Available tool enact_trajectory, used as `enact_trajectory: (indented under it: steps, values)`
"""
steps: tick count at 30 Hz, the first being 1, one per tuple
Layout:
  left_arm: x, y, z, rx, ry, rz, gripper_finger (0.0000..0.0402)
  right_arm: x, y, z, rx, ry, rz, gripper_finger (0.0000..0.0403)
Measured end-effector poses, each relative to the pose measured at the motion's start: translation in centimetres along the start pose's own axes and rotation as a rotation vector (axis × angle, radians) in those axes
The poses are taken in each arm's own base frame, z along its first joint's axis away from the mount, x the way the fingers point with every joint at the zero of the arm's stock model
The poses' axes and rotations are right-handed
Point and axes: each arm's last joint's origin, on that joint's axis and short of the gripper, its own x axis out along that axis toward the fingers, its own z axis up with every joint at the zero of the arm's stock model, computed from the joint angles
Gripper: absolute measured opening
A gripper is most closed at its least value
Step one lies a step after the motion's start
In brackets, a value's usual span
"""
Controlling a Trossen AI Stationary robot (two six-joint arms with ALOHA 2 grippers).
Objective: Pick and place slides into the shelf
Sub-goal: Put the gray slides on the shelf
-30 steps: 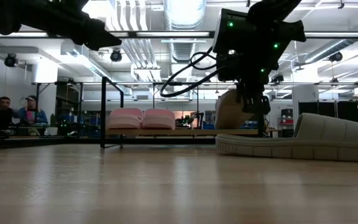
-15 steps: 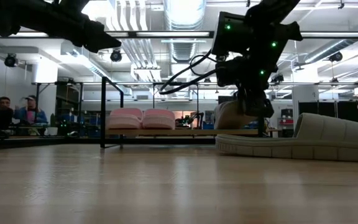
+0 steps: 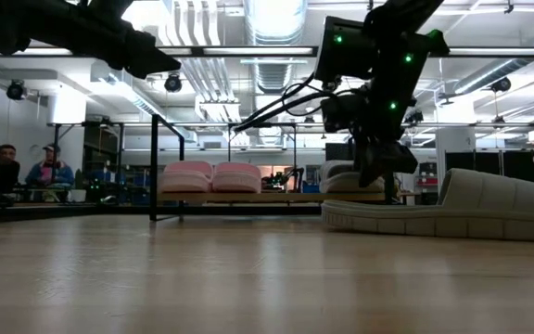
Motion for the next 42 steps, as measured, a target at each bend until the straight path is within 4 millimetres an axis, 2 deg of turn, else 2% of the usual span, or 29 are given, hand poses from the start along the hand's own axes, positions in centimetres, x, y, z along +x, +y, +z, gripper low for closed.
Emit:
enact_trajectory:
  steps: [8,14,19,23,27,33,36,39,42]
  values:
    - [0.0,0.0,0.0,0.000,0.000,0.000,0.0153,-2.2,-1.8,0.6,0.051,0.068,0.005,0.0213]
    - [0.0,0.0,0.0,-0.005,0.000,-0.001,0.0153,-4.6,-3.0,1.0,0.077,0.094,0.006,0.0211]
    - [0.0,-0.1,-0.2,-0.016,0.003,-0.006,0.0153,-6.9,-2.8,0.4,0.028,0.027,0.012,0.0201]
    - [0.0,-0.2,-0.3,-0.010,0.006,-0.010,0.0153,-10.4,-2.5,-1.0,-0.021,-0.092,0.026,0.0189]
    - [0.0,-0.3,-0.5,-0.006,0.008,-0.012,0.0153,-14.0,-2.5,-3.0,0.002,-0.265,0.082,0.0176]
    - [0.0,-0.4,-0.5,0.000,0.012,-0.014,0.0153,-17.9,-2.1,-7.1,0.024,-0.529,0.325,0.0164]
    - [0.0,-0.4,-0.5,0.000,0.012,-0.014,0.0153,-18.5,-1.7,-9.2,0.060,-0.582,0.482,0.0165]
    - [0.0,-0.4,-0.5,-0.001,0.011,-0.014,0.0153,-18.1,-0.9,-11.0,0.033,-0.559,0.645,0.0168]
    - [0.0,-0.4,-0.5,-0.001,0.012,-0.014,0.0153,-17.1,0.0,-12.1,-0.028,-0.531,0.682,0.0174]
